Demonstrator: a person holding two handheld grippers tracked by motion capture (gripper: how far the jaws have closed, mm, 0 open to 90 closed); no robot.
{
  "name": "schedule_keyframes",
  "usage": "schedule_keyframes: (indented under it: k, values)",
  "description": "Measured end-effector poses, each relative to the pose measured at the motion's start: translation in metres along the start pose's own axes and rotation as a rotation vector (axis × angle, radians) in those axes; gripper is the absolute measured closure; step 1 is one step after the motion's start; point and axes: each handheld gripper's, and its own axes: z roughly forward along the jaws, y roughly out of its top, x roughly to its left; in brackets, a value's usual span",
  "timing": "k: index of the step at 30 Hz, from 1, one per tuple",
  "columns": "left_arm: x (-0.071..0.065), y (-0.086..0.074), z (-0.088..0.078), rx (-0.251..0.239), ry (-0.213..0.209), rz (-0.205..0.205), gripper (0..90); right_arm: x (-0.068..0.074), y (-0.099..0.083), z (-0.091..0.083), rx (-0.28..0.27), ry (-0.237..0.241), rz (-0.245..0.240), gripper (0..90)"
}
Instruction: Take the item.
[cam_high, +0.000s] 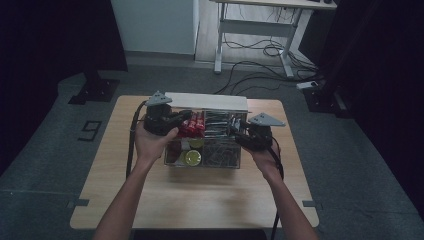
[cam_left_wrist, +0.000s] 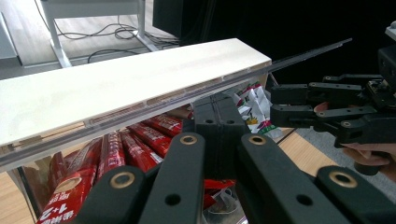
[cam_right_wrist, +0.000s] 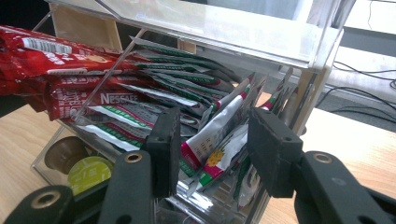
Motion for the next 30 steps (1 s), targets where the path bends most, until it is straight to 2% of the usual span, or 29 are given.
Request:
schedule_keyframes:
  k: [12,20,23,30]
  values:
    - [0.0,0.0,0.0,0.001,-0.001,0.001,90.0,0.005,0.004,0.002,-0.013,0.0,-0.012,55.4]
    - [0.0,0.001,0.0,0.003,-0.002,0.003,90.0,0.006,0.005,0.012,0.01,-0.018,-0.019,57.1]
    - [0.0,0.0,0.0,0.001,-0.001,0.004,90.0,0.008,0.005,0.015,0.023,-0.044,-0.039,58.1]
    - [0.0,0.0,0.0,-0.002,-0.004,0.0,90.0,0.008,0.002,0.019,0.031,-0.054,-0.041,60.5]
